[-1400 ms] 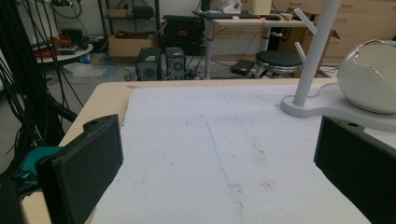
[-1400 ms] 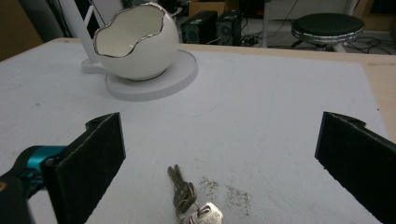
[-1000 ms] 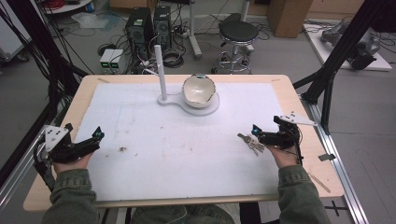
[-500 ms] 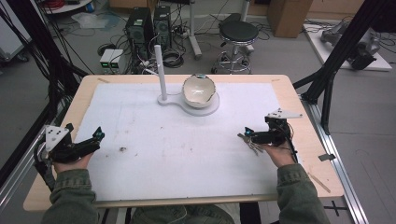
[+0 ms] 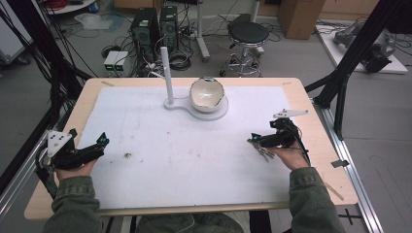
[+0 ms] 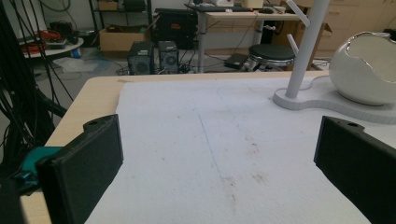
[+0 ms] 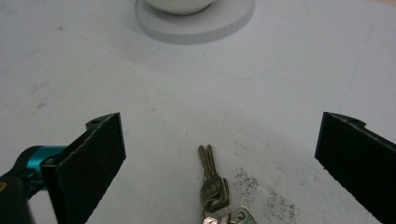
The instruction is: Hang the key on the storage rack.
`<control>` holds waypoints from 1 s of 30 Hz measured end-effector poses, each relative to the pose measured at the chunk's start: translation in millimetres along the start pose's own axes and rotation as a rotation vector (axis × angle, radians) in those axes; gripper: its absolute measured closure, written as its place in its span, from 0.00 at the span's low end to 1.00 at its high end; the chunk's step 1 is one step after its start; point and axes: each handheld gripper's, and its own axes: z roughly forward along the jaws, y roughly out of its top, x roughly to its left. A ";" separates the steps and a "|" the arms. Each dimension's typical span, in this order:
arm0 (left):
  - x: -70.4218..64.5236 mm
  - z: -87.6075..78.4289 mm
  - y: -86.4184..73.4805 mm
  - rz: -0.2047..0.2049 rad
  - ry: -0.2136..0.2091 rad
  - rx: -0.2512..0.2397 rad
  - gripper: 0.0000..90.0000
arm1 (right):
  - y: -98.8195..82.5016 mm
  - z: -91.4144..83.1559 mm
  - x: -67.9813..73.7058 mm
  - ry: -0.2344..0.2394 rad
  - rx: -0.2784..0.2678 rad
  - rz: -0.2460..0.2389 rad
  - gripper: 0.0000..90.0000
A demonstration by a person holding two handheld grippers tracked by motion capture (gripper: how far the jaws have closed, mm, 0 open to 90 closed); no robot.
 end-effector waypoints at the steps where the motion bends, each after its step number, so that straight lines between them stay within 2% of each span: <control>1: 0.0 0.0 0.0 0.000 0.000 0.000 0.02 | 0.2 2.9 -0.3 0.008 0.019 -0.003 0.01; 2: 0.0 -0.1 0.0 0.002 0.000 0.002 0.02 | 0.4 5.8 -0.5 0.013 0.042 -0.006 0.01; 3: 0.0 -0.1 0.0 0.002 0.000 0.002 0.02 | 0.4 5.8 -0.5 0.013 0.042 -0.006 0.01; 4: -0.1 -0.1 0.0 0.002 -0.001 0.001 0.02 | 1.1 11.9 -0.3 0.021 0.083 -0.018 0.01; 9: 0.1 0.8 -0.2 -0.001 -0.004 0.007 0.02 | 5.9 25.3 0.0 0.069 0.176 -0.049 0.01; 10: 0.2 0.8 -0.2 0.000 -0.004 0.009 0.02 | 5.9 25.3 0.0 0.069 0.176 -0.049 0.01; 12: 0.1 0.7 -0.3 -0.002 -0.005 0.006 0.02 | 9.7 31.5 -1.5 0.087 0.215 -0.054 0.01; 15: 0.6 0.2 -0.5 -0.003 -0.005 0.006 0.02 | 11.4 33.8 -1.5 0.083 0.251 -0.063 0.01; 17: 1.1 0.1 -0.7 -0.004 -0.005 0.006 0.02 | 13.0 34.5 -1.6 0.086 0.284 -0.075 0.05; 19: 1.2 -0.2 -0.8 -0.004 -0.005 0.005 0.02 | 14.9 36.2 -2.2 0.076 0.327 -0.104 0.06; 21: 1.2 -0.2 -0.8 -0.004 -0.006 0.005 0.02 | 15.1 36.5 -2.4 0.070 0.330 -0.109 0.07; 22: 1.1 -0.3 -0.8 -0.005 -0.007 0.006 0.02 | 14.9 37.3 -3.3 0.073 0.346 -0.105 0.14; 24: 0.9 -0.2 -0.8 -0.005 -0.008 0.004 0.02 | 14.2 37.8 -2.9 0.075 0.377 -0.108 0.23; 27: 0.9 -0.2 -0.8 -0.004 -0.009 0.004 0.02 | 13.0 38.8 -3.3 0.082 0.413 -0.118 0.32; 30: 0.8 -0.2 -0.8 -0.002 -0.011 0.002 0.02 | 13.1 38.2 -4.0 0.085 0.427 -0.112 0.38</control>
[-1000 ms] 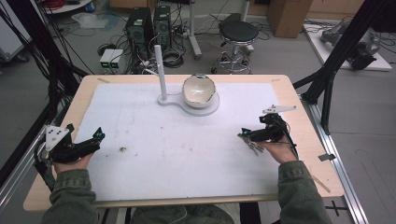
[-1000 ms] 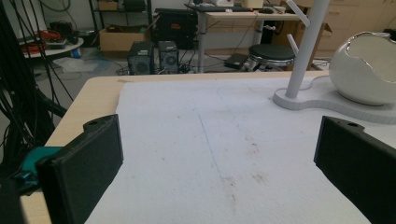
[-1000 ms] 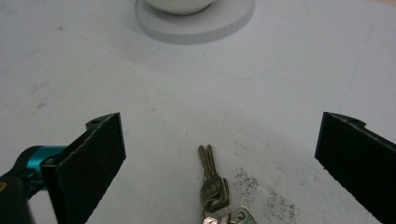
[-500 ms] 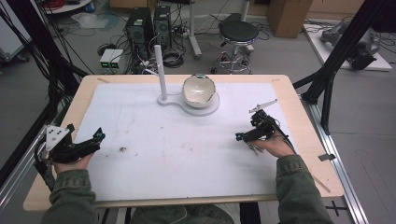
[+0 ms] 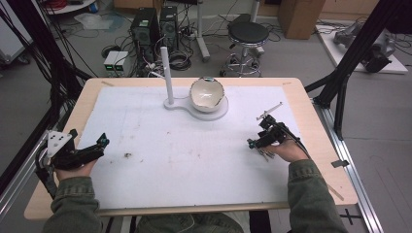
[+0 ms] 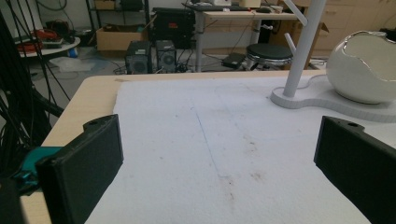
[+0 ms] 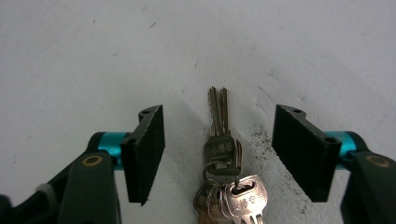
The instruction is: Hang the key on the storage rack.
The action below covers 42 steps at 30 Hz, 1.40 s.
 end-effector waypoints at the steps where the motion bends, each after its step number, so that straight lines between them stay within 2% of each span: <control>1: 0.0 0.0 0.0 0.000 0.000 0.000 0.02 | 0.0 0.0 0.0 0.000 0.000 0.000 0.38; 4: 0.3 -0.1 0.1 0.000 0.000 -0.002 0.02 | 0.2 0.1 -0.9 -0.017 0.015 0.009 0.46; 6: 0.2 0.0 0.0 0.000 -0.002 -0.001 0.02 | 0.1 0.8 -1.5 -0.023 0.020 0.009 0.46; 10: -0.2 0.2 0.0 0.002 -0.003 -0.002 0.02 | 0.9 5.1 1.8 -0.041 0.065 0.039 0.56; 12: -0.1 0.3 0.0 0.001 -0.004 -0.002 0.02 | 1.4 6.5 2.3 -0.053 0.077 0.035 0.59; 13: -0.2 0.2 0.0 0.001 -0.005 -0.002 0.02 | 2.1 8.2 4.1 -0.057 0.101 0.034 0.64; 17: -0.3 -0.1 0.1 0.003 -0.008 -0.005 0.02 | 2.6 9.2 6.0 -0.050 0.116 0.023 0.72; 18: -0.4 -0.1 0.1 0.004 -0.008 -0.008 0.02 | 2.8 9.0 7.5 -0.053 0.115 0.018 0.76; 19: -0.5 -0.1 0.1 0.003 -0.009 -0.010 0.02 | 3.5 6.4 8.9 -0.044 0.107 0.010 0.89; 21: -0.2 0.1 0.1 0.003 -0.008 -0.009 0.02 | 3.6 5.9 9.6 -0.017 0.099 -0.002 0.95; 24: -0.3 0.2 0.1 0.002 -0.009 -0.010 0.02 | 3.7 10.1 12.6 -0.012 0.132 -0.010 0.95; 34: -0.5 -0.1 0.1 0.006 -0.011 -0.012 0.02 | 4.1 8.9 12.5 -0.014 0.131 -0.017 0.96; 37: -0.4 0.0 0.0 0.006 -0.012 -0.011 0.02 | 4.1 4.5 10.6 -0.015 0.098 0.001 0.96; 40: -0.5 0.2 0.0 0.006 -0.013 -0.011 0.02 | 5.0 -2.2 11.1 -0.040 0.044 0.012 0.96; 42: -0.6 0.1 0.1 0.007 -0.014 -0.011 0.02 | 5.9 -7.0 10.3 -0.036 -0.008 0.014 0.96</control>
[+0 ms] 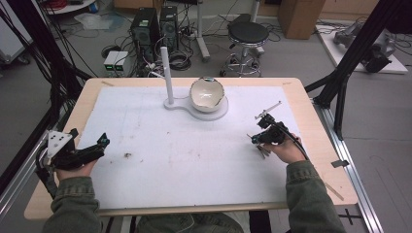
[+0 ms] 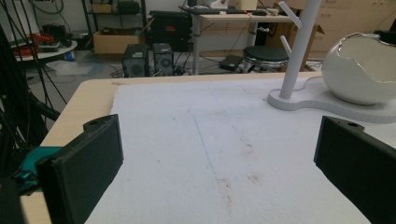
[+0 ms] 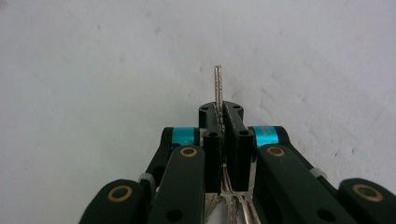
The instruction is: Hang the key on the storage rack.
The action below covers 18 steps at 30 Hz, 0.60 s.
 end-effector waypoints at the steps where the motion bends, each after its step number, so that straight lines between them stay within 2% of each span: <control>1: 0.0 0.0 0.0 0.000 -0.001 0.000 0.02 | 0.4 -2.6 0.1 0.000 -0.020 0.007 0.97; 2: 0.0 -0.1 0.0 0.000 0.000 -0.001 0.02 | 0.4 -2.6 0.1 0.000 -0.020 0.007 0.97; 3: 0.0 0.0 0.0 -0.001 0.001 0.000 0.02 | 0.6 -6.9 0.5 0.014 -0.050 0.010 0.97; 7: -0.4 0.5 -0.1 0.001 -0.001 0.000 0.02 | 1.2 -11.7 3.6 0.001 -0.097 -0.008 0.97; 9: -0.3 0.6 -0.1 0.002 -0.001 0.000 0.02 | 1.8 -16.1 5.4 -0.009 -0.137 -0.003 0.97; 10: -0.3 0.7 -0.1 0.001 0.000 0.000 0.02 | 1.8 -16.1 5.4 -0.009 -0.137 -0.003 0.97; 11: -0.3 0.8 -0.1 0.001 0.001 0.000 0.02 | 2.3 -18.7 5.5 -0.005 -0.167 0.000 0.97; 12: -0.2 0.7 -0.1 0.001 0.002 0.000 0.02 | 2.9 -25.4 4.9 0.017 -0.229 0.016 0.97; 14: -0.5 0.7 -0.1 0.000 0.004 0.000 0.02 | 2.9 -27.5 5.0 0.026 -0.245 0.024 0.97; 15: -0.5 0.8 0.0 0.001 0.003 0.000 0.02 | 3.2 -30.1 5.2 0.035 -0.271 0.029 0.97; 16: -1.0 1.2 0.2 -0.002 0.001 -0.002 0.02 | 4.3 -35.5 5.3 0.066 -0.308 0.046 0.97; 18: -1.6 1.4 0.3 0.000 0.001 -0.002 0.02 | 6.6 -39.6 6.7 0.091 -0.338 0.055 0.97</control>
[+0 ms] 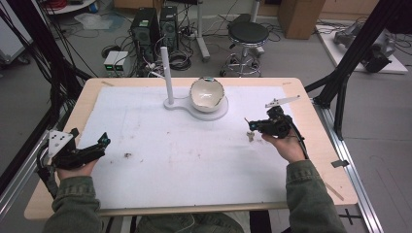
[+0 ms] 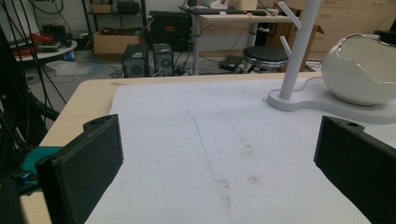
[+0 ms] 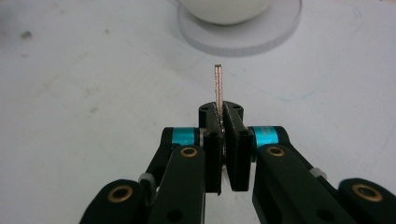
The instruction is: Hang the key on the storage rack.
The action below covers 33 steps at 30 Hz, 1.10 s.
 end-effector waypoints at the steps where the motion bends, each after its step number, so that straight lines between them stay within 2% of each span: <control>1: -0.4 0.2 0.2 0.004 -0.003 0.001 0.02 | 2.1 -0.1 0.3 0.015 -0.008 0.002 0.97; 7: -1.8 1.4 0.5 0.007 -0.005 0.003 0.02 | 17.7 0.8 10.6 0.024 -0.028 -0.004 0.97; 8: -1.6 1.6 0.4 0.004 -0.006 0.001 0.02 | 26.7 1.4 15.1 0.029 -0.038 -0.017 0.97; 9: -1.5 1.7 0.4 0.003 -0.006 0.001 0.02 | 26.7 1.4 15.1 0.029 -0.038 -0.017 0.97; 11: -1.5 2.0 0.4 0.003 -0.010 -0.001 0.02 | 37.7 2.1 20.7 0.040 -0.059 -0.021 0.97; 15: -1.5 1.9 0.4 0.004 -0.016 -0.004 0.02 | 50.2 5.0 27.0 0.044 -0.053 -0.028 0.97; 17: -1.5 2.2 0.3 0.004 -0.015 -0.002 0.02 | 56.6 6.9 29.9 0.058 -0.054 -0.032 0.97; 19: -1.5 1.9 0.4 0.005 -0.014 -0.003 0.02 | 66.6 8.2 33.6 0.098 -0.071 -0.040 0.97; 21: -1.4 1.6 0.3 0.006 -0.015 -0.001 0.02 | 69.9 8.6 34.2 0.109 -0.077 -0.040 0.97; 26: -1.1 2.1 0.3 0.002 -0.014 -0.002 0.02 | 92.4 8.3 42.6 0.157 -0.089 -0.055 0.96; 33: -1.4 2.7 0.3 0.002 -0.020 -0.002 0.02 | 113.5 8.0 53.8 0.173 -0.098 -0.087 0.97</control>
